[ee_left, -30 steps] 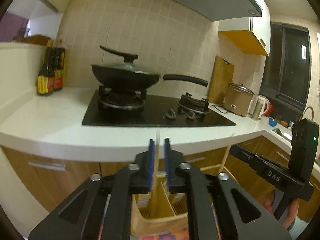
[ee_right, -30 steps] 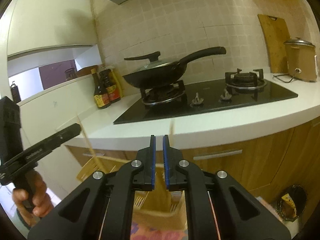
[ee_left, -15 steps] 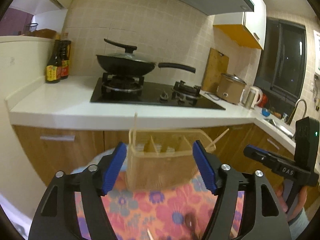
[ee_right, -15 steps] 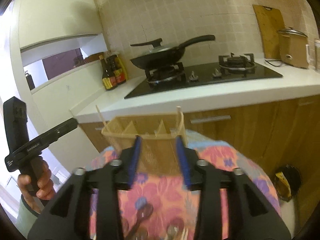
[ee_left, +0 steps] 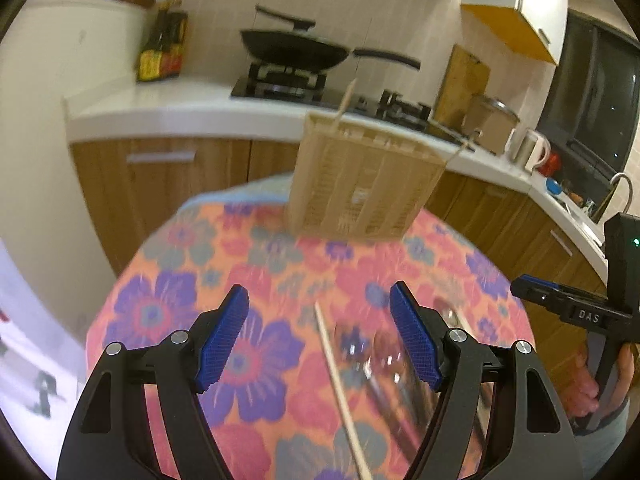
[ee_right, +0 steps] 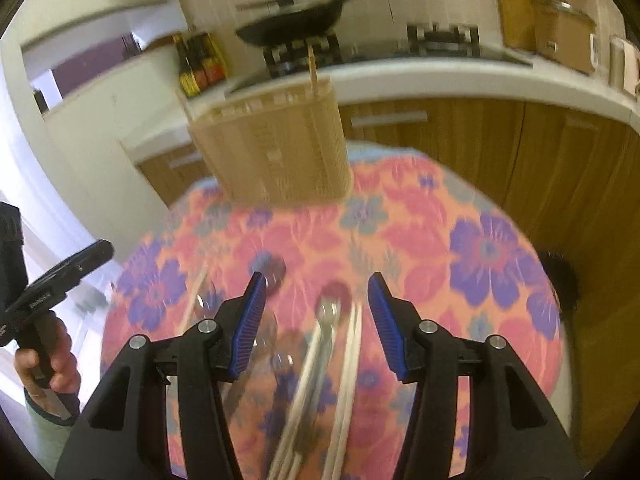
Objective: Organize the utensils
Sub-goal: 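Move both tools back down and grasp the remaining wooden chopsticks, then lift the held chopsticks upright and carry them over the basket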
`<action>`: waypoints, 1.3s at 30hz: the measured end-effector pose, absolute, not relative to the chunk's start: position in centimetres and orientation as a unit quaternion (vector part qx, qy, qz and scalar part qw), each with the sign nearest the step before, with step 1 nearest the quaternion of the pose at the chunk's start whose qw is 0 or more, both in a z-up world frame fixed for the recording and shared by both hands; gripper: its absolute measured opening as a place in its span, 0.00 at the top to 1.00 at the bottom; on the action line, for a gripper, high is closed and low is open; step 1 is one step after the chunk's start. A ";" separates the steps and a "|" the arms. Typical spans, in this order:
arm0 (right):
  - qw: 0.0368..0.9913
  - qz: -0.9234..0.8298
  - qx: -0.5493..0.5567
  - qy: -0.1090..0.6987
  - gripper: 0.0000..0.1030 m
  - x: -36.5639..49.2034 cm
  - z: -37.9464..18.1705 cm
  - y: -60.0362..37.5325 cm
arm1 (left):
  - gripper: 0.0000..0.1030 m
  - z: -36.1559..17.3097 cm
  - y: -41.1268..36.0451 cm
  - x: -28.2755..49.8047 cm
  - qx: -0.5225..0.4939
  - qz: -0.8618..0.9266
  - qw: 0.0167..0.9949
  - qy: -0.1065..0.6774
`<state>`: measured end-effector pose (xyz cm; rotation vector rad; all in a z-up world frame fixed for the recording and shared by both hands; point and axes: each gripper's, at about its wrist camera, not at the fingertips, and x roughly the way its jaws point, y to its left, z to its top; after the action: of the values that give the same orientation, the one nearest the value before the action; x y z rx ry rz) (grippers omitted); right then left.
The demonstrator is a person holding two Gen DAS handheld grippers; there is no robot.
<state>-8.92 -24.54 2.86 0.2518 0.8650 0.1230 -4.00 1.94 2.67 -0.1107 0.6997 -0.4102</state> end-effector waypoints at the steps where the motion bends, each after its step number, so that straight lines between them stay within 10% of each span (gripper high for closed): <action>1: 0.894 0.051 0.115 0.430 0.52 -8.9 2.5 -24.4 | 0.31 2.0 2.1 -4.1 -0.053 -0.199 0.912 0.354; 8: 0.850 0.032 0.106 0.515 0.76 -9.8 -1.5 -24.7 | 0.40 -2.0 0.0 -4.8 0.001 -0.218 0.872 0.438; 22: 0.821 0.024 0.082 0.564 0.76 -10.2 -4.6 -23.1 | 0.53 -4.8 -2.7 -4.0 0.036 -0.223 0.838 0.496; 39: 0.801 0.046 0.063 0.594 0.91 -8.7 -4.6 -23.4 | 0.96 -5.2 -6.0 -2.9 0.140 -0.178 0.835 0.501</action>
<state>-8.71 -23.38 -4.61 0.1350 1.2729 0.0987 -2.86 -6.04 -5.17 0.2973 1.0617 -0.3778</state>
